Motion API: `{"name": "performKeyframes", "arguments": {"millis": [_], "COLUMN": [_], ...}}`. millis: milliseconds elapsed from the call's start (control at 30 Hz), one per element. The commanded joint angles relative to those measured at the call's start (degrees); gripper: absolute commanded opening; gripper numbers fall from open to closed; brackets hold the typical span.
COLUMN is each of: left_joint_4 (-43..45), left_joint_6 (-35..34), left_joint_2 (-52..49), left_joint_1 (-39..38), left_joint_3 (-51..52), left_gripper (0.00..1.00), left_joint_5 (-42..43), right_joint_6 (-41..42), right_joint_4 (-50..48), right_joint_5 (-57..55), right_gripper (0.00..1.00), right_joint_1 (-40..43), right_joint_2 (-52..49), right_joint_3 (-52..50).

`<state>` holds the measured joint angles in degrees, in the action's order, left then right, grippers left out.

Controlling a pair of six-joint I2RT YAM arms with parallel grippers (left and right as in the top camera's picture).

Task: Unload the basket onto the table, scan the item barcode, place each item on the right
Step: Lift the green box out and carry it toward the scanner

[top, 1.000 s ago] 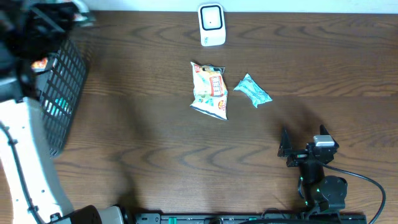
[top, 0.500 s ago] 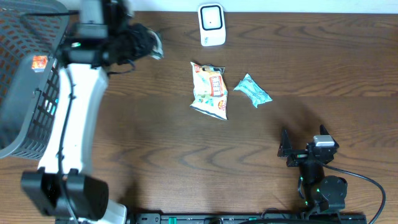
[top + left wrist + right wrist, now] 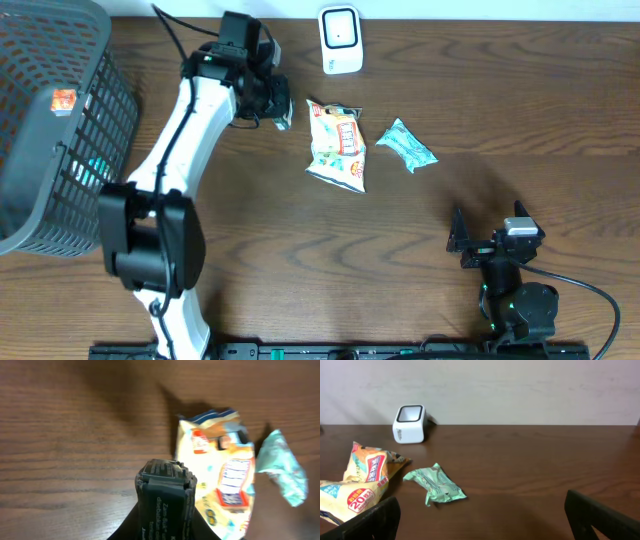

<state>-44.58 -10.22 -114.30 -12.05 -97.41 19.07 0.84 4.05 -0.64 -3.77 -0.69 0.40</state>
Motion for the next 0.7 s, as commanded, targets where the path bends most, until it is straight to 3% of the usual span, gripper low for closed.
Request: {"name": "performKeyframes", "arguments": {"millis": [0,333,667], "left_joint_4": [0.48,1.42,1.73], "left_joint_6": [1.64,1.60,1.40], "left_joint_2": [-3.08,-9.73,-10.05], "left_joint_1": [0.11,0.07,0.07], "left_joint_3": [-0.31,-0.31,-0.31], "left_gripper": [0.12,0.13,0.13], "left_joint_5": [-0.74,-0.72,-0.72], "right_joint_6": [0.17,0.17,0.17], "right_joint_4": [0.24,0.24,0.24], "right_joint_5": [0.15,0.17,0.17], "right_gripper": [0.99,0.99,0.99], "right_joint_1": [0.37,0.37,0.37], "right_joint_2": [0.33,0.33,0.33], "right_joint_3": [-0.09,-0.09,-0.09]}}
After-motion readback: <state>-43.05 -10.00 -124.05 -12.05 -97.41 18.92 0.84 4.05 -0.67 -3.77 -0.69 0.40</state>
